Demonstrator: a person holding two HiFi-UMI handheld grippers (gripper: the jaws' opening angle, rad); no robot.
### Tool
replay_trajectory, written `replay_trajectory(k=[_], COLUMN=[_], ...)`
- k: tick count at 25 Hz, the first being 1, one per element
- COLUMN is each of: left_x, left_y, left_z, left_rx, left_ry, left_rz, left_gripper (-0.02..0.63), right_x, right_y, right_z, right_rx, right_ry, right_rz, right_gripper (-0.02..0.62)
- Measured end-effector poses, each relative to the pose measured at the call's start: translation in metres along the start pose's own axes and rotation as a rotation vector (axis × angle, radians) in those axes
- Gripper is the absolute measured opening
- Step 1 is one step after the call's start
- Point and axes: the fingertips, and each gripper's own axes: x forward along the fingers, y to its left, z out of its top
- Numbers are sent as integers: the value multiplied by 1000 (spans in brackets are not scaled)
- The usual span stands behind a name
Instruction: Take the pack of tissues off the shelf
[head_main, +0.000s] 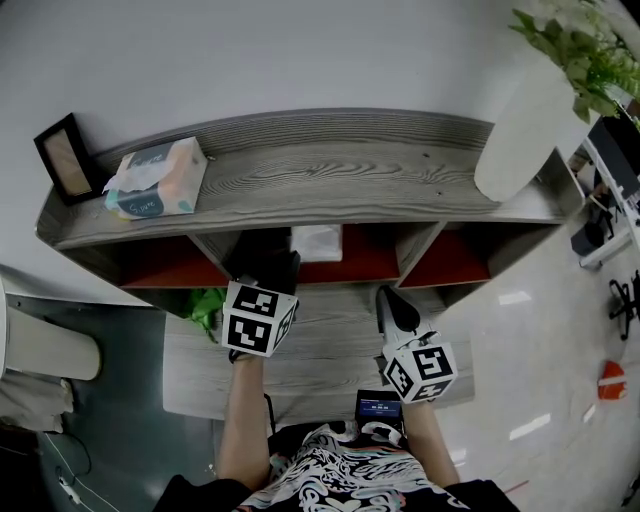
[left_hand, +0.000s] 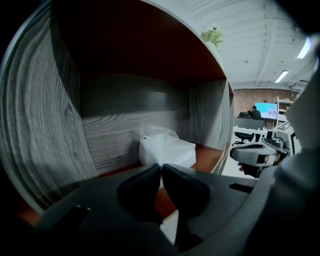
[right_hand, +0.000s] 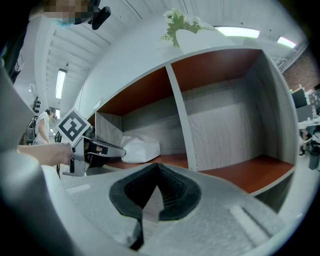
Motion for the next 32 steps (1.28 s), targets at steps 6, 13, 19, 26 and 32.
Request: replay_trajectory(k=[6,13,19,26,32], left_x=[-2,-15,-28,-45,-67], left_y=[-1,0,-1,-7,-7], left_z=[0,-4,-9,-11,-16], left_rx=[-43,-102,-122,-137,-228], left_ry=[-28,-98,-146,-201,-273], left_rz=[-7,-9,-18,-54,-102], left_gripper=[20,18,17,15,15], right_x=[-2,-5,-7,-11,-15], right_y=[7,14,23,33,41], right_z=[1,2,0,-1,-6], right_rx=[-5,-29,-41,-58,-74], right_ry=[0,1,5,6,13], right_rz=[9,14,20,17,6], right_gripper=[5,5,5,5,5])
